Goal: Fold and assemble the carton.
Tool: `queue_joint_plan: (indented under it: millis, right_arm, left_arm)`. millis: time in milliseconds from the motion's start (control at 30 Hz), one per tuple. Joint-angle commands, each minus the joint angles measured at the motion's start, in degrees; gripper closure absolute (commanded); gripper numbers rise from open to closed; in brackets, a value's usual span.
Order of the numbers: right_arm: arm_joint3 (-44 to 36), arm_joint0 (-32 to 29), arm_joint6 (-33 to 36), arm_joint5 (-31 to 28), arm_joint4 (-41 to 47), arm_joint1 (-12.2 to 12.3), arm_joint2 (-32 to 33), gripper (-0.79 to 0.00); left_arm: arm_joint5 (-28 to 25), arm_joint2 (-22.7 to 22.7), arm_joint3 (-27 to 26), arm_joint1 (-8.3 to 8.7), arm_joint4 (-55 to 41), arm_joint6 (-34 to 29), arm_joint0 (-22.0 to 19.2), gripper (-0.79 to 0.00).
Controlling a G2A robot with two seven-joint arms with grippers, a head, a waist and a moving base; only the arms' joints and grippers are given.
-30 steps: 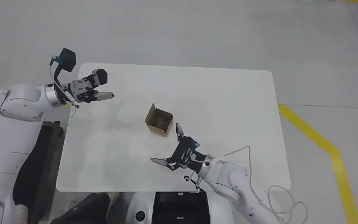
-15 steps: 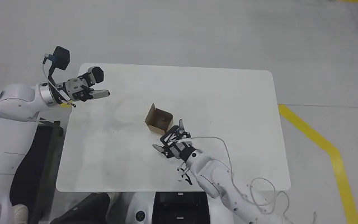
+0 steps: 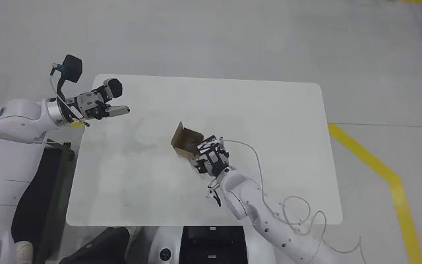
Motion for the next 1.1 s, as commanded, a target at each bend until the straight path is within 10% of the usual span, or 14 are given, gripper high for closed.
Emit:
queue_joint_plan:
  millis: [0, 400, 800, 1067]
  right_arm:
    - [0.2, 0.0, -0.5, 1.3, 0.0, -0.2, 0.5, -0.785]
    - [-1.6, -0.2, 4.3, 8.8, -4.7, 0.1, 8.2, -0.785]
    - [-7.3, -3.8, 4.5, -2.3, -0.5, -0.3, 6.3, -0.785]
    - [-6.6, -2.4, -2.4, 1.0, -0.8, -2.1, 3.7, -0.785]
  left_arm:
    - [0.0, 0.0, 0.0, 0.00, 0.0, 0.0, 0.0, -0.785]
    - [0.0, 0.0, 0.0, 0.00, 0.0, 0.0, 0.0, -0.785]
    - [0.0, 0.0, 0.0, 0.00, 0.0, 0.0, 0.0, -0.785]
    - [0.0, 0.0, 0.0, 0.00, 0.0, 0.0, 0.0, -0.785]
